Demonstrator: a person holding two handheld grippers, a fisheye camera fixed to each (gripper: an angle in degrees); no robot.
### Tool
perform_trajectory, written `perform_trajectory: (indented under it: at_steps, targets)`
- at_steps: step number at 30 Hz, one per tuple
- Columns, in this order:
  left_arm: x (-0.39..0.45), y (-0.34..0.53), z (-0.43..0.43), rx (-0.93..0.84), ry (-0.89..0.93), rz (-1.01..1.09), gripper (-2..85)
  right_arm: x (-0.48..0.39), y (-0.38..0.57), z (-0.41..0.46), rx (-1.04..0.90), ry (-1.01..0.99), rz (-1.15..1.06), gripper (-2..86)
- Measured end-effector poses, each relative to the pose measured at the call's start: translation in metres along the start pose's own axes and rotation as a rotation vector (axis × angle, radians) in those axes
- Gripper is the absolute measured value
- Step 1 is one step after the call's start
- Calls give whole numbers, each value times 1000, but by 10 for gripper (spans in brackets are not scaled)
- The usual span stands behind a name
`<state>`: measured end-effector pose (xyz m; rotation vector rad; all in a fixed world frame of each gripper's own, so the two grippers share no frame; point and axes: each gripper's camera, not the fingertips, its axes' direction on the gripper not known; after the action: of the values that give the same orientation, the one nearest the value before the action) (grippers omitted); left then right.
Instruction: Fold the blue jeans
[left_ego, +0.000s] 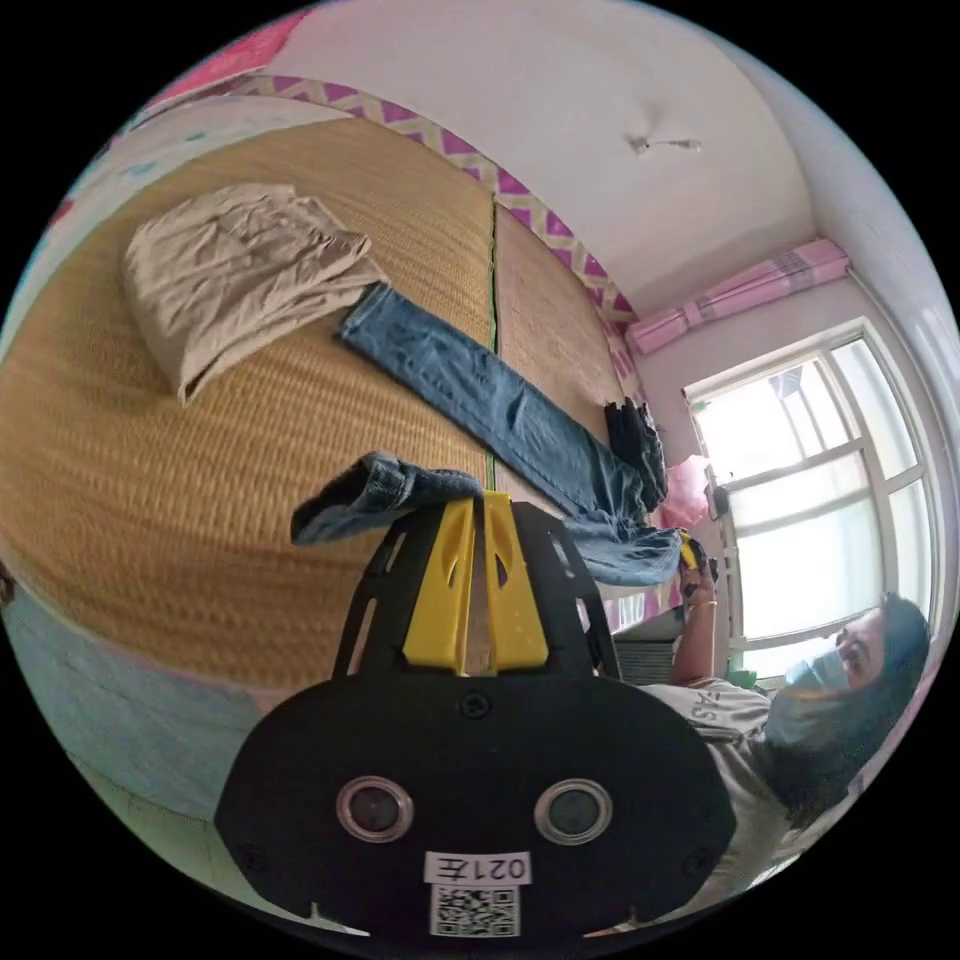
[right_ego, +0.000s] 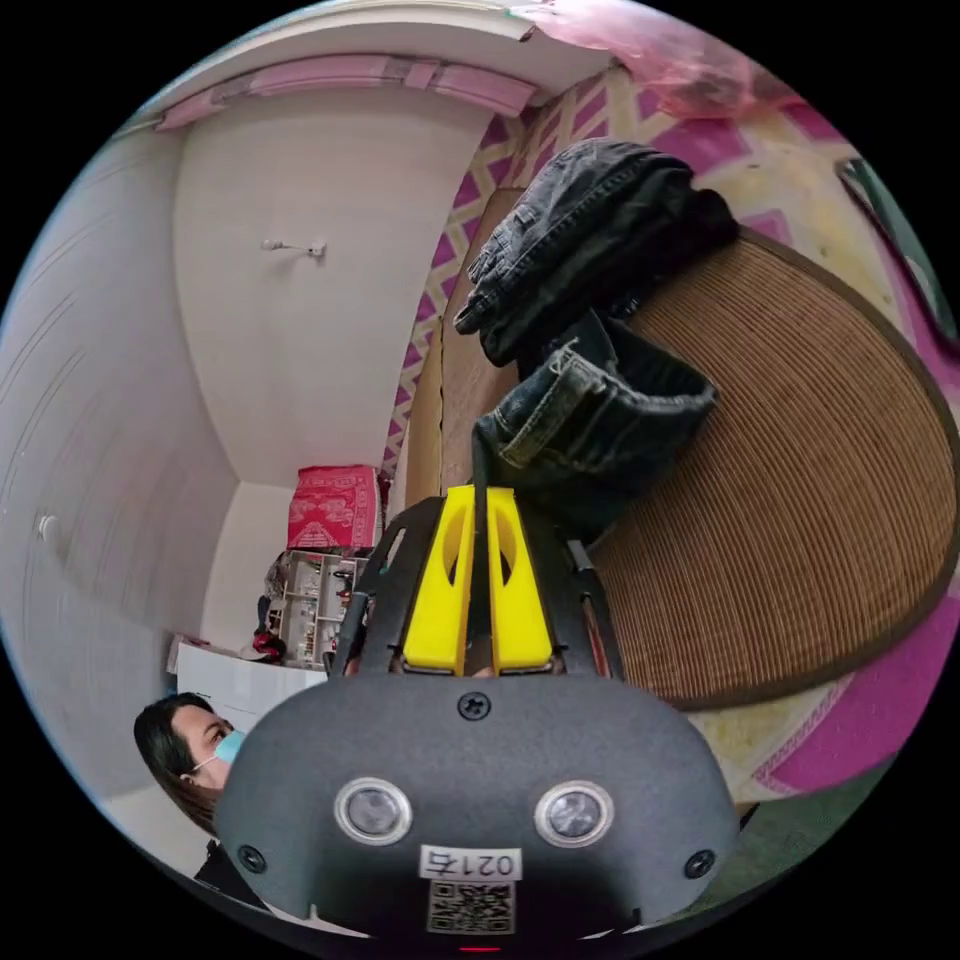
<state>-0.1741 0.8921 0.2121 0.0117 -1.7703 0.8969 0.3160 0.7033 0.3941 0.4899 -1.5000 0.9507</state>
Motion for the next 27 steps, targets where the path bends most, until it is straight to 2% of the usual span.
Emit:
perform_trajectory:
  at_steps: [5, 7, 10, 12, 14, 15, 17, 18, 20, 22, 25, 26, 27]
  targets:
    - [-32, -156, 105, -46, -46, -65, -9, 0, -103, 119, -16, 117, 60, 13]
    - [-73, -219, 176, -88, -96, -213, -9, 11, -129, 157, -24, 169, 65, 19]
    - [-138, -253, 251, -124, -29, -386, -10, 35, -145, 194, -5, 131, 71, 34]
    - [-175, -244, 267, -73, 33, -475, -10, 36, -139, 195, 30, 34, 47, 34]
    - [-202, -234, 268, -47, 43, -490, -9, 12, -120, 188, 56, 38, -43, 35]
    - [-216, -225, 261, -36, 18, -477, -9, 1, -113, 185, 65, 56, -80, 38]
    - [-224, -208, 240, 32, 25, -392, -9, -57, -75, 189, 66, 126, -316, 41]
    - [-218, -192, 224, 109, 46, -278, -9, -74, -64, 196, 47, 122, -383, 39]
    - [-194, -168, 216, 134, 28, -76, -9, -137, -11, 241, -56, 60, -636, 25]
    - [-165, -138, 238, 77, 5, 112, -9, -178, 31, 289, -128, 102, -781, 23]
    - [-151, -117, 294, -23, 40, 239, -9, -225, 89, 386, -311, 206, -938, 43]
    - [-151, -114, 306, -42, 5, 249, -9, -235, 107, 427, -403, 262, -965, 50]
    - [-155, -109, 331, -86, -108, 272, -9, -239, 115, 447, -442, 312, -966, 53]
